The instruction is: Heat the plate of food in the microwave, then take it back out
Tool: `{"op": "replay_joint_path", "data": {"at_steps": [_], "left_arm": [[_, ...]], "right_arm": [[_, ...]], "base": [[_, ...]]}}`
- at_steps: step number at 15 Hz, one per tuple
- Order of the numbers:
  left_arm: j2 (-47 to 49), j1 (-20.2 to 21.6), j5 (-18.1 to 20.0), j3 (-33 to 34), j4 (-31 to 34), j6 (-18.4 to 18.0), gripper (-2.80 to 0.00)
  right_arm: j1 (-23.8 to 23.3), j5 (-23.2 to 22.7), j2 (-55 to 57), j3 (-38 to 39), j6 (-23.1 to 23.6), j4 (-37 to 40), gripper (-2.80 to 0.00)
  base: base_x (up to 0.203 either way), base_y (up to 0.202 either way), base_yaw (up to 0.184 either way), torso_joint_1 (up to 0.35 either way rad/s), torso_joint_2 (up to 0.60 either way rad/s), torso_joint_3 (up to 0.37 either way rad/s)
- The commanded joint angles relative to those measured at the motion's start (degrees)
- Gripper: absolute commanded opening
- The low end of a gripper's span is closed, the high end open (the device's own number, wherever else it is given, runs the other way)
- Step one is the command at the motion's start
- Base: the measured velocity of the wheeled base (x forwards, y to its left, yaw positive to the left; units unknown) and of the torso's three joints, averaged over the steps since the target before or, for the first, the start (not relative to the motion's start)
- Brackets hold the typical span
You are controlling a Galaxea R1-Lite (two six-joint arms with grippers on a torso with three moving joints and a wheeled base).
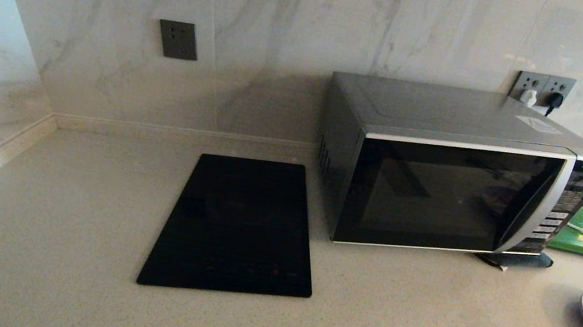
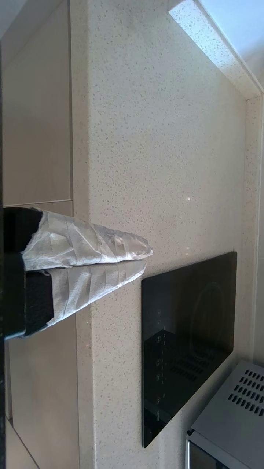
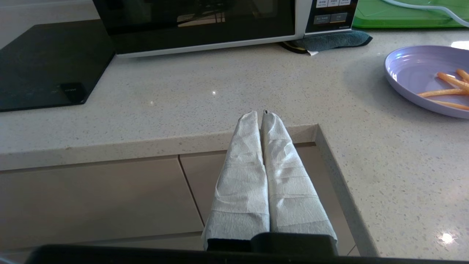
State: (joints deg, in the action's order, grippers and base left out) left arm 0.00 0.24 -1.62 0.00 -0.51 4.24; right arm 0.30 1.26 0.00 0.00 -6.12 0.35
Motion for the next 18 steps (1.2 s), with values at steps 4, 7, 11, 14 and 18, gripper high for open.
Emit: {"op": "replay_joint_path", "data": {"at_steps": [4, 7, 11, 14, 18], "left_arm": [[0.09, 0.02, -0.05, 0.00, -0.02, 0.06, -2.80], [0.09, 0.02, -0.05, 0.00, -0.02, 0.06, -2.80], [0.09, 0.02, -0.05, 0.00, -0.02, 0.06, -2.80], [0.09, 0.02, -0.05, 0.00, -0.02, 0.06, -2.80], [0.09, 0.02, -0.05, 0.00, -0.02, 0.06, -2.80]], "right_arm": [[0.05, 0.05, 0.09, 0.09, -0.03, 0.01, -2.80], [0.05, 0.04, 0.09, 0.09, -0.03, 0.01, -2.80], [0.05, 0.01, 0.09, 0.09, -0.03, -0.08, -2.80], [0.05, -0.03, 0.04, 0.09, -0.03, 0.01, -2.80], [0.05, 0.05, 0.01, 0.09, -0.03, 0.01, -2.80]], "base": [[0.000, 0.000, 0.000, 0.000, 0.00, 0.000], [0.000, 0.000, 0.000, 0.000, 0.00, 0.000], [0.000, 0.000, 0.000, 0.000, 0.00, 0.000], [0.000, 0.000, 0.000, 0.000, 0.00, 0.000], [0.000, 0.000, 0.000, 0.000, 0.00, 0.000]]}}
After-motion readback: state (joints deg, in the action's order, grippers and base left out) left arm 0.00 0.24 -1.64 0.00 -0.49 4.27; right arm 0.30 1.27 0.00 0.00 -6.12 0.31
